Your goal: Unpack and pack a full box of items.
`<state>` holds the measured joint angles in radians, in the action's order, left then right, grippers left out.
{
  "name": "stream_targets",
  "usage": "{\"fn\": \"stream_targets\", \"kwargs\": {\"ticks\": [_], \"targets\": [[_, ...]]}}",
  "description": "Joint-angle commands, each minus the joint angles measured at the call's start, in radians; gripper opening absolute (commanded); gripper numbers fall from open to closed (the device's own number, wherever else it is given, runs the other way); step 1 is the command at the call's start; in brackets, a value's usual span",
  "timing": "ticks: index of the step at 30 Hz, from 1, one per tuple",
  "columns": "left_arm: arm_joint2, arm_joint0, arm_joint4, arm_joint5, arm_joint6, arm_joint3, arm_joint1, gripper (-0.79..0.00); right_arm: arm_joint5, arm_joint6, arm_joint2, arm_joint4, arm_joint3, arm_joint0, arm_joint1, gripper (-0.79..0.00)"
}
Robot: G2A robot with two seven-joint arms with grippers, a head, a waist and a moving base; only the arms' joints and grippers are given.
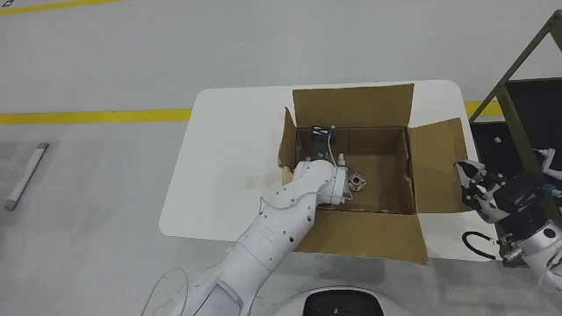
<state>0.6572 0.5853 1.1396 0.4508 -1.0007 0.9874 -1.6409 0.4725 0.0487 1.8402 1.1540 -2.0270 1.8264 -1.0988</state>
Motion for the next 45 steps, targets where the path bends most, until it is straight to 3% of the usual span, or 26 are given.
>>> {"fn": "stream_targets", "kwargs": {"ticks": [1, 2, 4, 11, 14, 19, 23, 24, 27, 30, 33, 35, 45], "targets": [[-0.007, 0.001, 0.021, 0.004, -0.002, -0.019, -0.004, -0.062, -0.002, 0.000, -0.001, 0.003, -0.001, 0.002, 0.000, -0.785], [-0.010, 0.003, 0.029, 0.012, -0.007, -0.035, -0.007, -0.099, -0.003, 0.000, -0.002, 0.003, -0.001, 0.004, -0.001, -0.785], [-0.011, 0.001, 0.032, 0.016, -0.010, -0.048, -0.013, -0.080, -0.004, 0.003, -0.003, 0.003, -0.002, 0.006, -0.002, -0.785], [-0.007, -0.012, 0.049, 0.025, -0.006, -0.076, -0.031, -0.185, -0.011, 0.006, -0.002, 0.003, -0.002, 0.015, -0.004, -0.785], [0.000, -0.017, 0.050, 0.021, -0.005, -0.075, -0.038, -0.175, -0.012, 0.005, -0.002, 0.003, -0.003, 0.015, -0.004, -0.785], [-0.011, -0.020, 0.107, 0.019, -0.013, -0.089, -0.046, -0.397, -0.009, 0.002, -0.003, 0.004, -0.003, 0.009, -0.005, -0.785], [-0.013, -0.017, 0.129, 0.012, -0.018, -0.100, -0.053, -0.323, -0.004, -0.003, 0.000, 0.003, 0.000, 0.005, -0.005, -0.785], [-0.012, -0.015, 0.131, 0.008, -0.020, -0.105, -0.055, -0.268, -0.003, -0.003, 0.001, 0.003, 0.000, 0.004, -0.005, -0.785], [-0.012, -0.014, 0.143, 0.008, -0.024, -0.118, -0.061, -0.246, -0.002, -0.004, 0.005, 0.005, 0.000, 0.004, -0.005, -0.785], [-0.005, -0.015, 0.143, 0.006, -0.030, -0.125, -0.068, -0.132, 0.000, -0.005, 0.010, 0.005, 0.001, 0.005, -0.005, -0.785], [0.008, -0.018, 0.126, 0.005, -0.049, -0.132, -0.074, -0.126, -0.001, -0.007, 0.012, 0.003, 0.000, 0.006, -0.006, -0.785], [0.009, -0.021, 0.138, 0.008, -0.056, -0.140, -0.079, -0.058, -0.001, -0.008, 0.012, 0.003, -0.001, 0.007, -0.006, -0.785], [0.012, -0.027, 0.194, 0.020, -0.052, -0.174, -0.097, -0.086, -0.001, -0.006, 0.006, 0.007, 0.009, 0.001, -0.008, -0.785]]}}
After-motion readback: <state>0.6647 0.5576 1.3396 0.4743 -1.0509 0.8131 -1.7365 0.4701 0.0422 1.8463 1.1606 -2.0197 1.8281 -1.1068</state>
